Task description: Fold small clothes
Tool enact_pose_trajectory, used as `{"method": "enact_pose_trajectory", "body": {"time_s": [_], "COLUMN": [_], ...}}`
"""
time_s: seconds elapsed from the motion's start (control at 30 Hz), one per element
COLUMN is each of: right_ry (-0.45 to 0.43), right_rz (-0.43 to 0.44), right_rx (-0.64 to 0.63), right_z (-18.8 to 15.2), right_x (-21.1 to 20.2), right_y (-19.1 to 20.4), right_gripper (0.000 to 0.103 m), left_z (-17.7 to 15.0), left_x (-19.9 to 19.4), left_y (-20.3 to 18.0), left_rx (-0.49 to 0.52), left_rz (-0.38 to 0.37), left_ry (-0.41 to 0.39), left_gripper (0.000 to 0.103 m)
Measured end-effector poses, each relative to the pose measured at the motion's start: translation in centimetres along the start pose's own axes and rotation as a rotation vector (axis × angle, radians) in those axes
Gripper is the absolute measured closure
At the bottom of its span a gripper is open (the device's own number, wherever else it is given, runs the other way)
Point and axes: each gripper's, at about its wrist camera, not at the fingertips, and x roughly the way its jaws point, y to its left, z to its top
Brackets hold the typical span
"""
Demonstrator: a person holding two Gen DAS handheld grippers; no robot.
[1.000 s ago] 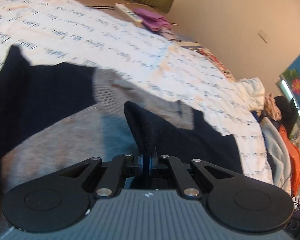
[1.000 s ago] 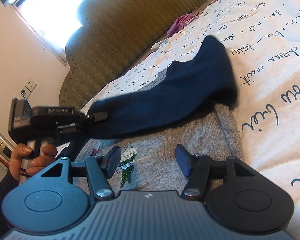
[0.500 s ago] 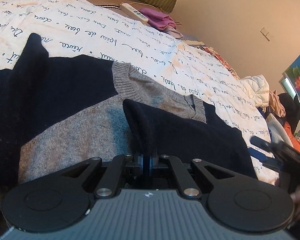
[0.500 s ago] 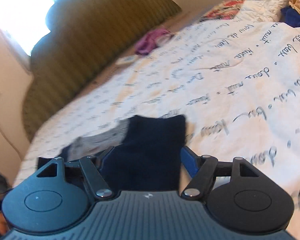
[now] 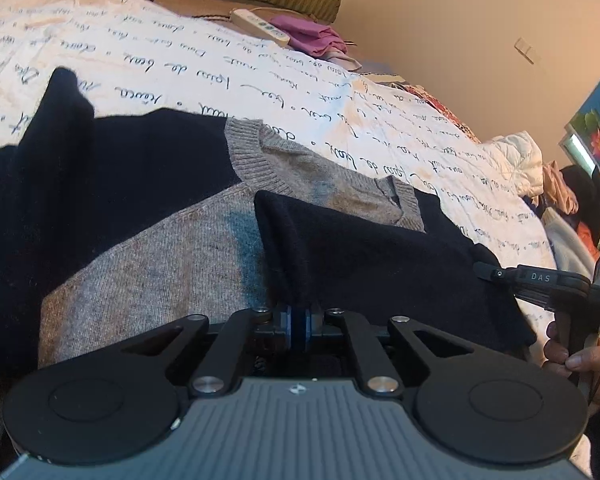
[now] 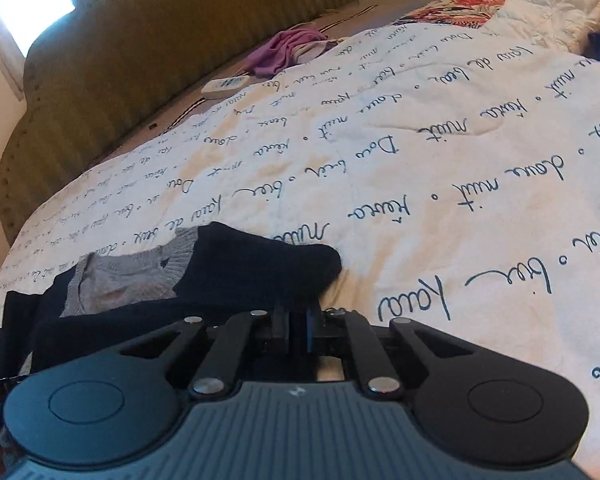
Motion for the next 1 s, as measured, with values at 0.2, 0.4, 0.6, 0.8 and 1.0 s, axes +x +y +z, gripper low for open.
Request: {"method": "enact_pose_trajectory", "body": {"time_s": [0.2, 0.4, 0.6, 0.8, 1.0], "right_ry": [-0.007, -0.215, -0.158, -0.153, -0.162], "right_rz": [0.011, 0.059, -0.042, -0.097, -0.112], "right_rx": [0.088, 0.003, -0.231, -0.265, -0.275], "right_z": [-0.2, -1.8, -3.9, -6.8, -7.1], "right_x": [-1.7, -7.9, -4.4, -1.3, -1.4], "right_y": [-0.1, 3.2, 8.8, 6.8, 7.1], "right_gripper": [0.079, 0.052, 0.034, 0.034, 0.033], "left_z": [-0.1, -1.3, -2.4, -3.1, -3.6], "left_x": [-3.1, -6.4, -0.8, 1.3, -2.5], "left_y": [-0.2, -4.3, -8.0, -5.6, -5.0], "left_rx": [0.061, 0.261, 0.376, 0.330, 0.290], "left_rz": [0.059, 0.084, 0.175, 0.161, 0.162], "left_ry": [-0.096, -0.269, -0.192, -0.151, -0.255], "left_gripper": [0.077, 0.066, 0.053, 0.050, 0.052]}}
